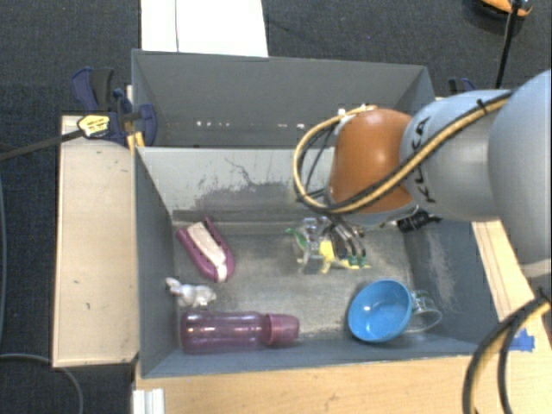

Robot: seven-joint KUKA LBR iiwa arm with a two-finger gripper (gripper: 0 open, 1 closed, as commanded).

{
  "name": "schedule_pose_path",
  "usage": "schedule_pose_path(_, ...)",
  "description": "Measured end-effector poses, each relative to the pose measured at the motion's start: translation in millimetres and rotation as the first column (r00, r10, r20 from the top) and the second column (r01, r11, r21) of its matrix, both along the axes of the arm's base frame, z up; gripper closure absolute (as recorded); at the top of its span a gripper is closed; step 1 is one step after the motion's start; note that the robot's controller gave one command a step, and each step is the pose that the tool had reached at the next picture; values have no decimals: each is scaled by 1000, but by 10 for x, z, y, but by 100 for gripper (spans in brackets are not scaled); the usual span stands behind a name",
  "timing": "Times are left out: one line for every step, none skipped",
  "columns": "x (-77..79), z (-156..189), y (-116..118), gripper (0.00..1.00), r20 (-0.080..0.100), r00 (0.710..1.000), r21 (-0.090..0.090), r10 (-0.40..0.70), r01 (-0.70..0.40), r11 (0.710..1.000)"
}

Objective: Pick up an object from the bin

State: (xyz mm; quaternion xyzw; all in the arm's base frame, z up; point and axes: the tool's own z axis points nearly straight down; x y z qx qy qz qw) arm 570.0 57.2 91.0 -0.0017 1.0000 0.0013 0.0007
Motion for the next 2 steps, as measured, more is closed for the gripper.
schedule_pose_path(23,133,2,100,8,1000,1,-1,1,1000)
schedule_pose_path(27,195,2,100,10,1000,1,-1,1,1000)
